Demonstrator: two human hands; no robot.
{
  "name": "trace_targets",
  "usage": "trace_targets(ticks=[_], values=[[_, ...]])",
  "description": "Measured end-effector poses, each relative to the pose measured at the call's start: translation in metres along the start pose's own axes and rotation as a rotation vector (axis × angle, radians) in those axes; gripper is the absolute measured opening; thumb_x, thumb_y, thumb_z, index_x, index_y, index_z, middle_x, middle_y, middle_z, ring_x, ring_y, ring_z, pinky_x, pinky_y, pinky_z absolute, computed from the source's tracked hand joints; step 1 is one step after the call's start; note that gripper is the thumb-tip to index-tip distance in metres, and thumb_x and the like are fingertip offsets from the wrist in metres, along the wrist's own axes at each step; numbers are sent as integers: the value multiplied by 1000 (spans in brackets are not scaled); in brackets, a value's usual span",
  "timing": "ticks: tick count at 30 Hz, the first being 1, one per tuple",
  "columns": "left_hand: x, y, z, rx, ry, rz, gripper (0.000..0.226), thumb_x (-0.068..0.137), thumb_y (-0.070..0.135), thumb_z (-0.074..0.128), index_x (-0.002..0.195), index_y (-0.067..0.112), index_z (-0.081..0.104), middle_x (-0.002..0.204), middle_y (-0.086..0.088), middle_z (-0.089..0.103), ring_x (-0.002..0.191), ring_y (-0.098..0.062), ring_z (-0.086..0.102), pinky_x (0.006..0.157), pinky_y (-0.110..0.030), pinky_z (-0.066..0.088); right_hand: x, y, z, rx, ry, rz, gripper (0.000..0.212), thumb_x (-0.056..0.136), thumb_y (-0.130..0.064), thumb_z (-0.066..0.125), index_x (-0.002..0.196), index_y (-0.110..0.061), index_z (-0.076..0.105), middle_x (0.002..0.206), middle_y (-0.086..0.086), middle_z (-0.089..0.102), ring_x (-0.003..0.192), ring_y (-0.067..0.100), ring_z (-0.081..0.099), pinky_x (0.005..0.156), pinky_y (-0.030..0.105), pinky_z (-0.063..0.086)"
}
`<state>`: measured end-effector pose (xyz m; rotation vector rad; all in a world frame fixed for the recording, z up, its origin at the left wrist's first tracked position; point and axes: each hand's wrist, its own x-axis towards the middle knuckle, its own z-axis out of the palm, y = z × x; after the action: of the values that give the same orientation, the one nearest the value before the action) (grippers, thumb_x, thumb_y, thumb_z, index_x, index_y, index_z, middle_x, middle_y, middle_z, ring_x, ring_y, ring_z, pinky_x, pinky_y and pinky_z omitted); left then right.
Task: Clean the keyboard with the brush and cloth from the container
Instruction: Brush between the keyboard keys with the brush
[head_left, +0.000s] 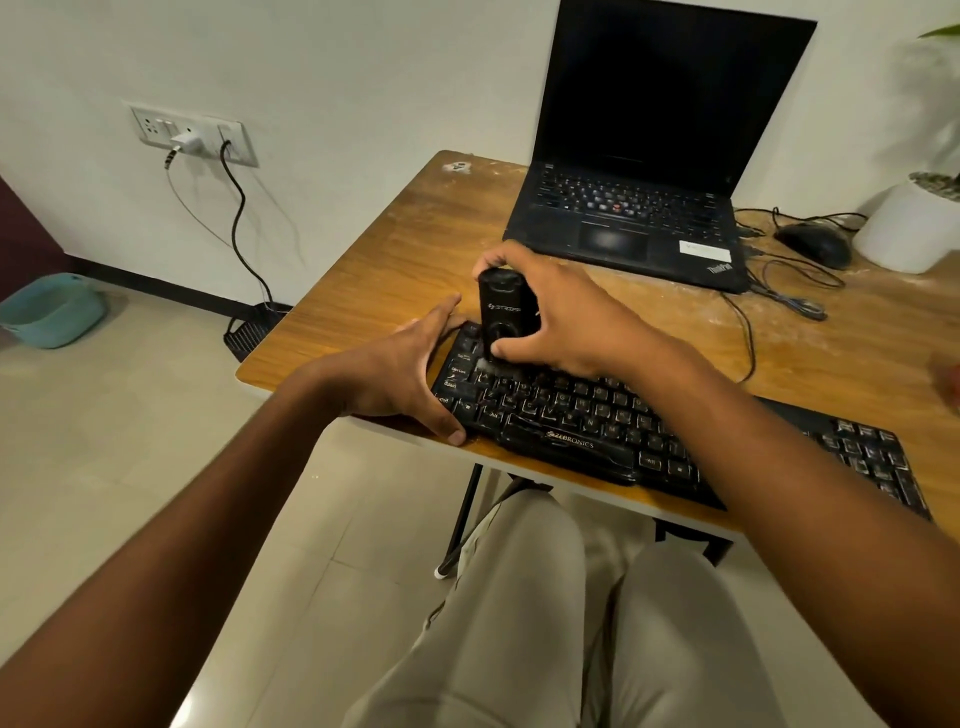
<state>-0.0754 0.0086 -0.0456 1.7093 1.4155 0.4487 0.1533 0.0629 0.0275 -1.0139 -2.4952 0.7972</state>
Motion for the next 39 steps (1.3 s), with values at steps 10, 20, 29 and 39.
trace_targets(ticks=[10,20,29,39], values=[[-2,4,2,-24,17,53,134,44,37,105,149,50,23,140,6,51,127,-18,55,104,-43,55,11,-18,28,149,132,-107,66,78,-10,83,129,-33,48,105,-5,63,85,8,65,60,22,58],[0,-2,1,-32,8,8,168,37,44,108,156,57,-10,158,3,39,139,-24,49,112,-48,47,7,-12,-7,-48,27,-10,71,79,-16,85,131,-42,45,105,-9,61,86,6,64,58,20,54],[-2,2,0,-19,-1,-16,166,39,43,107,158,54,-8,160,1,35,140,-23,45,114,-48,46,-10,-6,1,-2,3,5,67,81,-13,83,131,-38,46,100,-13,60,84,7,64,58,20,59],[-2,2,1,-22,2,-48,169,32,48,106,155,60,-8,163,1,29,141,-24,43,116,-49,43,-7,-4,-1,137,115,-42,64,79,-14,85,127,-35,48,113,-6,62,94,10,65,65,24,60]])
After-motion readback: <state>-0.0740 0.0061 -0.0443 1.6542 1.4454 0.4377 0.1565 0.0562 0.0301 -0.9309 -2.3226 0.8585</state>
